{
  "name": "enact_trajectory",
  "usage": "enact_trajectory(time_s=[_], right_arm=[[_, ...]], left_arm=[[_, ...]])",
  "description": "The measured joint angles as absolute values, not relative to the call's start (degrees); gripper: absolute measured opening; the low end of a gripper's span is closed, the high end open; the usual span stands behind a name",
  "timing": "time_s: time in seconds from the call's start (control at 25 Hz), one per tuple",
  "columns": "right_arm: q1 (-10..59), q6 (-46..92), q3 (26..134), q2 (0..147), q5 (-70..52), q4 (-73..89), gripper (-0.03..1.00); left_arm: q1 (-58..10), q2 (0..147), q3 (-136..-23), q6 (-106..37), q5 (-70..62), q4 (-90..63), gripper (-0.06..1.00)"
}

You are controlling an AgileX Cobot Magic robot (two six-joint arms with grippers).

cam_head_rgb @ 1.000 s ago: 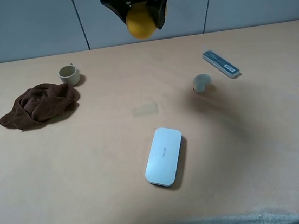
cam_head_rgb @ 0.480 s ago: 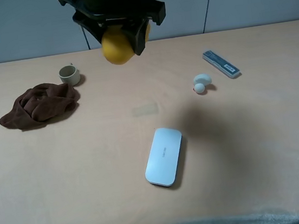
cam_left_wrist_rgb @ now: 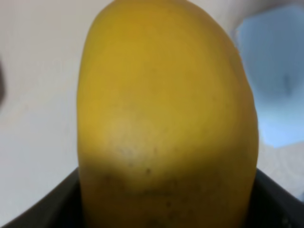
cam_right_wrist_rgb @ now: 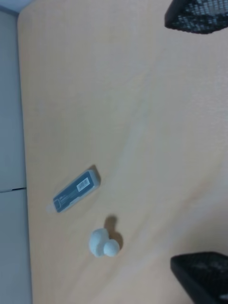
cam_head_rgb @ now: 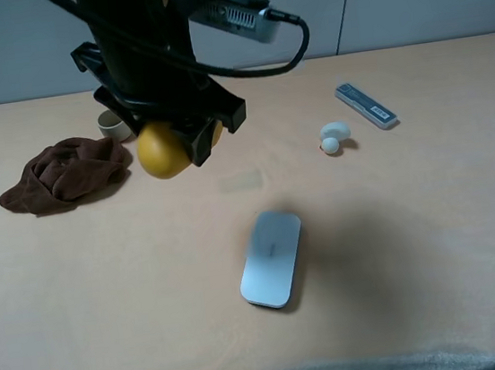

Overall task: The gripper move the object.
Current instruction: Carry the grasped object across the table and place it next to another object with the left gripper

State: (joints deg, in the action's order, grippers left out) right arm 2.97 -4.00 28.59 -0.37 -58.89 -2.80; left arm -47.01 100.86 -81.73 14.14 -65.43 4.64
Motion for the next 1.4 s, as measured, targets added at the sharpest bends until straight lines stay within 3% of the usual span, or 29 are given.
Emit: enact_trajectory(time_s=[0.88, 1.4], right_arm=[[3.0, -4.0, 28.6, -0.4, -58.9, -2.8, 0.69], [3.0, -4.0, 28.6, -0.4, -58.9, -2.8, 0.69]], left_arm=[[-50.5, 100.3, -58.1, 19.5, -40.9, 5.1, 0.61], [-50.5, 100.3, -51.1, 28.4, -29.6, 8.7, 0.61]])
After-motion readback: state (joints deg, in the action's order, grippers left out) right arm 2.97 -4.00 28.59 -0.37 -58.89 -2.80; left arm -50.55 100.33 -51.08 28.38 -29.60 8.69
